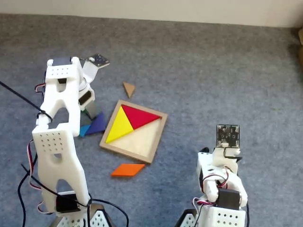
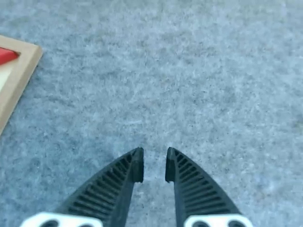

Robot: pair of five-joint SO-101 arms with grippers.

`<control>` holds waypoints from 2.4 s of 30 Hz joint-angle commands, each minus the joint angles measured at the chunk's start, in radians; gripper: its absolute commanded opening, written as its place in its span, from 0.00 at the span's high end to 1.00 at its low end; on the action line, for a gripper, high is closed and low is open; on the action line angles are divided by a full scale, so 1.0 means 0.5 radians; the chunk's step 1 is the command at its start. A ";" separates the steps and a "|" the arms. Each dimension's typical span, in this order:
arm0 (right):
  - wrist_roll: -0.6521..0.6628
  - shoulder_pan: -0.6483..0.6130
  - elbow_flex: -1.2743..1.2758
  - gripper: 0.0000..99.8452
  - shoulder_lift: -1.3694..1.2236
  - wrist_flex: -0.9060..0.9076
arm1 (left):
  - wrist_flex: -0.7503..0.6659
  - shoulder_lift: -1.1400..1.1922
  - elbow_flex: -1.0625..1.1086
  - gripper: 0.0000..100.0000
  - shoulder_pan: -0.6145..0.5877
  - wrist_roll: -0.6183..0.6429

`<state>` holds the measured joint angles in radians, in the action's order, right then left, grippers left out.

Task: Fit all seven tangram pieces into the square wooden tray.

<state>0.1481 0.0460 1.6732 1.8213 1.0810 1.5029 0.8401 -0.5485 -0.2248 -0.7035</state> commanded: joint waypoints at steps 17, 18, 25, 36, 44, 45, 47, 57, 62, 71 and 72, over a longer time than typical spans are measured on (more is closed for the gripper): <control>0.003 0.026 0.241 0.91 0.017 -0.002 | 0.261 -0.250 -0.315 1.00 0.130 0.141; 0.003 0.026 0.241 0.91 0.017 -0.002 | 0.285 -0.302 -0.315 1.00 0.155 0.181; 0.003 0.026 0.241 0.91 0.017 -0.002 | 0.466 -0.569 -0.305 1.00 0.388 0.402; 0.003 0.032 0.241 0.91 0.017 -0.002 | 0.488 -0.624 -0.170 1.00 0.867 0.697; 0.003 0.032 0.241 0.91 0.017 -0.002 | 0.319 -0.612 0.164 1.00 1.152 0.776; 0.003 0.032 0.241 0.91 0.017 -0.002 | 0.282 -0.612 0.198 1.00 1.162 0.779; 0.003 0.032 0.241 0.91 0.017 -0.002 | 0.239 -0.612 0.259 1.00 1.192 0.779; 0.003 0.032 0.241 0.91 0.017 -0.002 | 0.233 -0.624 0.305 0.86 1.238 0.853; 0.003 0.032 0.241 0.91 0.017 -0.002 | 0.245 -0.628 0.302 0.80 1.247 0.905; 0.003 0.035 0.241 0.91 0.017 -0.002 | 0.313 -0.631 0.192 0.80 1.250 0.908; 0.003 0.035 0.241 0.91 0.017 -0.002 | 0.344 -0.631 0.158 0.80 1.250 0.908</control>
<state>0.1481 0.0537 1.6732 1.8213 1.0810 1.6379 0.6022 -0.3966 0.3874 -0.2601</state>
